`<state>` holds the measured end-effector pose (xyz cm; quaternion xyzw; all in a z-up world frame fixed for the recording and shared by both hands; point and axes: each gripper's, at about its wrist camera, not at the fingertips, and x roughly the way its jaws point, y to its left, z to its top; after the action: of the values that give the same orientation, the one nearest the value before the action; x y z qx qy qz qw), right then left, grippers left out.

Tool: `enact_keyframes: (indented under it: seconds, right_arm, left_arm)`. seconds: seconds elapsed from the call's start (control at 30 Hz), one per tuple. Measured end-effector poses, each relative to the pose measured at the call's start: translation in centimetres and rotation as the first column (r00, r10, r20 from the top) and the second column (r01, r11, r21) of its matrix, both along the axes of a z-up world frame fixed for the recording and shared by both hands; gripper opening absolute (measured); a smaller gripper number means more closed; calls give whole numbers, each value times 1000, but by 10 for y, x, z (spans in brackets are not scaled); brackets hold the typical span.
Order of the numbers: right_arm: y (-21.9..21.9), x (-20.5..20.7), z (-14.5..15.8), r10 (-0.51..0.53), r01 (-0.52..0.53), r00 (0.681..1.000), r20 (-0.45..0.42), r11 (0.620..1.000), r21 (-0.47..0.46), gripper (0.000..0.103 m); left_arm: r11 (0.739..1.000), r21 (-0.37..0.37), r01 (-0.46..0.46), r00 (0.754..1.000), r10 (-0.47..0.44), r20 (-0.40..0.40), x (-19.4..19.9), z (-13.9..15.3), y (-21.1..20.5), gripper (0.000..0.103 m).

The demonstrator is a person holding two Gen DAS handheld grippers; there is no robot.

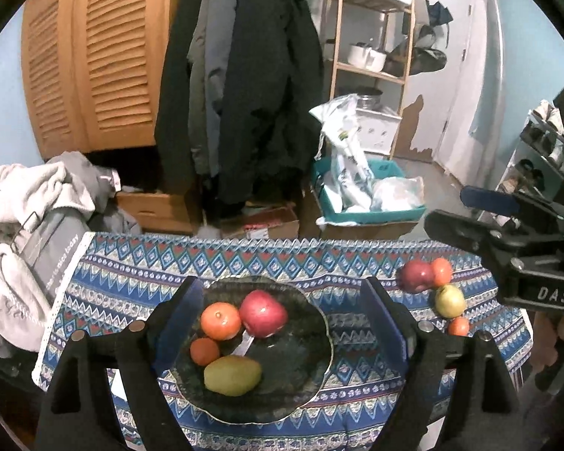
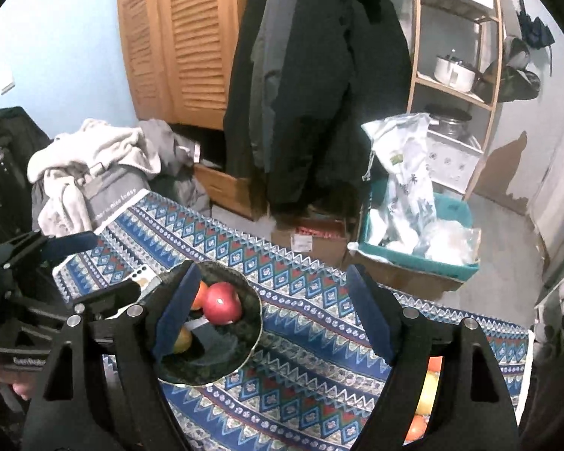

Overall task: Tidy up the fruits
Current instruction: 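Withdraw both tools up from the glass bowl, then move both tools down to the remaining fruit on the table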

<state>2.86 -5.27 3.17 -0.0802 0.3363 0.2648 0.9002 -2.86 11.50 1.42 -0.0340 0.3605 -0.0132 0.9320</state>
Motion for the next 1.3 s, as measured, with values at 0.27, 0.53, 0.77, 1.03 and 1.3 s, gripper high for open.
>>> enact_keyframes:
  seconds: [0.27, 0.53, 0.77, 1.03, 1.3]
  right_arm:
    - [-34, -11, 13, -36, 35, 999, 23, 999, 37, 84]
    - [-61, -10, 13, -80, 79, 997, 17, 996, 47, 84]
    - [-86, -12, 12, -113, 112, 994, 8, 992, 51, 84]
    - [-111, -9, 5, -161, 161, 987, -12, 987, 25, 84]
    - [-151, 1, -19, -246, 245, 967, -65, 969, -24, 84]
  left_arm:
    - [1000, -13, 16, 1000, -16, 15, -2, 13, -12, 88]
    - [999, -3, 42, 999, -42, 27, 4, 17, -31, 91]
    - [997, 15, 73, 997, -73, 22, 8, 19, -50, 91]
    - [993, 26, 114, 993, -114, 7, 18, 10, -74, 91]
    - [984, 17, 175, 984, -174, -26, 36, -5, -104, 91]
